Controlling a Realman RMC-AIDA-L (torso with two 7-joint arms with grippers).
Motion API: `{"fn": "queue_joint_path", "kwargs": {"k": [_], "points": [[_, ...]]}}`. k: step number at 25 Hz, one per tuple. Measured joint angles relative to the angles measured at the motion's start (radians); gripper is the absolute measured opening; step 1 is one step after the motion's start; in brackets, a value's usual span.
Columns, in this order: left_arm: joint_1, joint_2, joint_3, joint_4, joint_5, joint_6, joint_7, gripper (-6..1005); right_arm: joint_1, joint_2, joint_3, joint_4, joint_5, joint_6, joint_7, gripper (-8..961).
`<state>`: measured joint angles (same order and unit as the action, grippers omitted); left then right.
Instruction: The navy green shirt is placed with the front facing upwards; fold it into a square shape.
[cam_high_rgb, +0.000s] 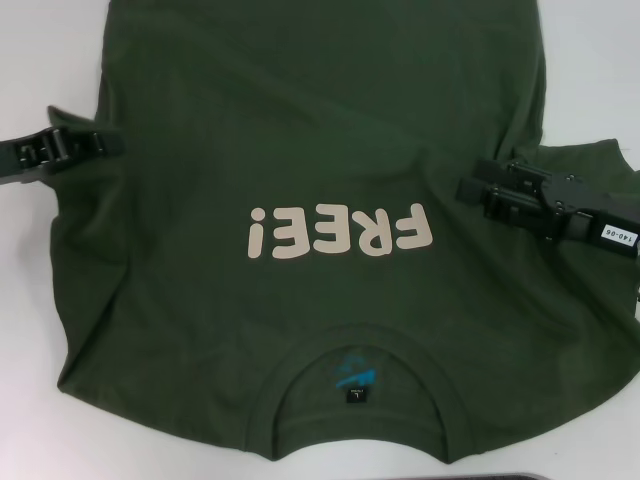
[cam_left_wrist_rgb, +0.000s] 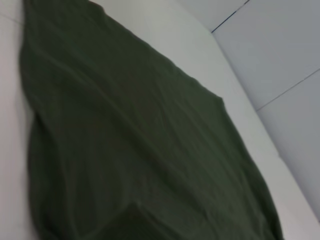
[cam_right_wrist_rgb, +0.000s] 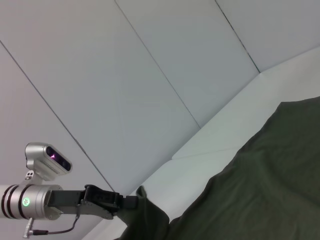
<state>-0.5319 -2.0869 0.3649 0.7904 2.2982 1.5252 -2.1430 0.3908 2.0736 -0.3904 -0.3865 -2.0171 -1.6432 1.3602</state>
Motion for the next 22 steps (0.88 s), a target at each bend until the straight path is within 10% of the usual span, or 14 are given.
{"fn": "queue_joint_path", "kwargs": {"k": [22], "points": [[-0.052,-0.061,0.005,-0.101,-0.031,-0.04,0.026,66,-0.008,0.002,-0.004,0.014,-0.005,-0.001,-0.007,704]]}}
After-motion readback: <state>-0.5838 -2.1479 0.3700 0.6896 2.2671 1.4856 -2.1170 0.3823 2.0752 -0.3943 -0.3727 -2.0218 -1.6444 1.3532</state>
